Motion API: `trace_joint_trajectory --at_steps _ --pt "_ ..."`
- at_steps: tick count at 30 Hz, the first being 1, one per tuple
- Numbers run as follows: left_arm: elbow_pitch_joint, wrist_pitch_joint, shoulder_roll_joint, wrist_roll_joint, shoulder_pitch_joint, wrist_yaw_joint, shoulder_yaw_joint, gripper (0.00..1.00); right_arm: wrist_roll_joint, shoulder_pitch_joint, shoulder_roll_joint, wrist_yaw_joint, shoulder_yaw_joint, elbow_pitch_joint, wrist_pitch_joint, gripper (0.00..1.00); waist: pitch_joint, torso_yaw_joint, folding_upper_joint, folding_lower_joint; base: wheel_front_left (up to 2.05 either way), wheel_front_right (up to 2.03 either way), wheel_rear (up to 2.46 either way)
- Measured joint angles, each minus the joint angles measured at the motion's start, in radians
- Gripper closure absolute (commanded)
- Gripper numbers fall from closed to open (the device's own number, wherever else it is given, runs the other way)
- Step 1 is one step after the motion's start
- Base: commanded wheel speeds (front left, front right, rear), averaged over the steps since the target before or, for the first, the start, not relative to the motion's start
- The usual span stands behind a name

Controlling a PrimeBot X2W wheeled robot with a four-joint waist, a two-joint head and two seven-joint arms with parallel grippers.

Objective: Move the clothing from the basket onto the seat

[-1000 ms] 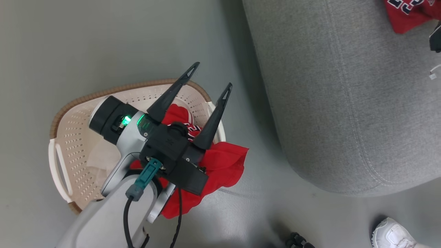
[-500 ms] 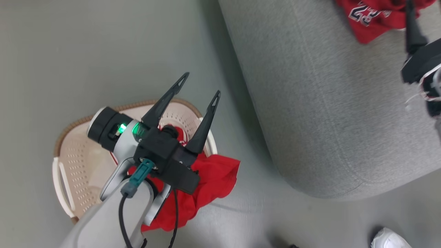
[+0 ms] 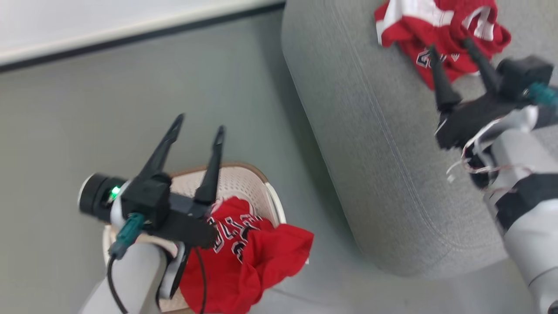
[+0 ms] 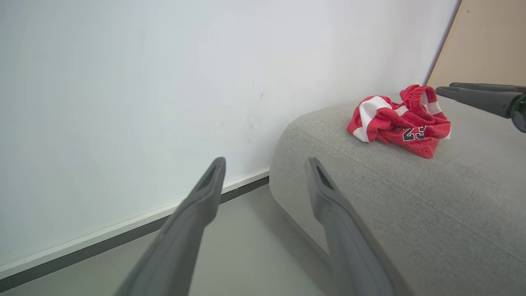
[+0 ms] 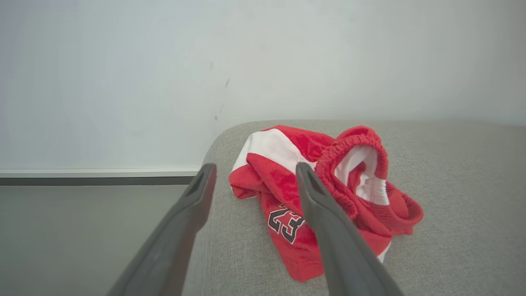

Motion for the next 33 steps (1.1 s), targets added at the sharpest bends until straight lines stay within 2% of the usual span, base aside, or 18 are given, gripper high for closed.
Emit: trace_joint_trajectory --at_steps 8,24,33 --pt "0.057 -0.021 -0.004 -0.059 0.108 0.014 0.092 0.00 -0.008 0.141 0.032 -0.011 -0.001 -0.091 0.000 0.00 -0.103 0.057 -0.0001 -0.0001 0.00 0.00 0.00" --pt "0.107 -0.030 -0.033 -0.113 0.371 0.024 0.198 0.00 -0.046 0.536 0.068 -0.134 -0.011 -0.355 0.000 0.00 -0.337 0.189 -0.0001 0.0000 0.00 0.00 0.00" --pt "0.031 -0.030 -0.026 -0.114 0.550 0.032 0.257 0.00 -0.073 0.728 0.068 -0.183 -0.017 -0.517 0.000 0.00 -0.451 0.237 -0.0001 0.0000 0.00 0.00 0.00"
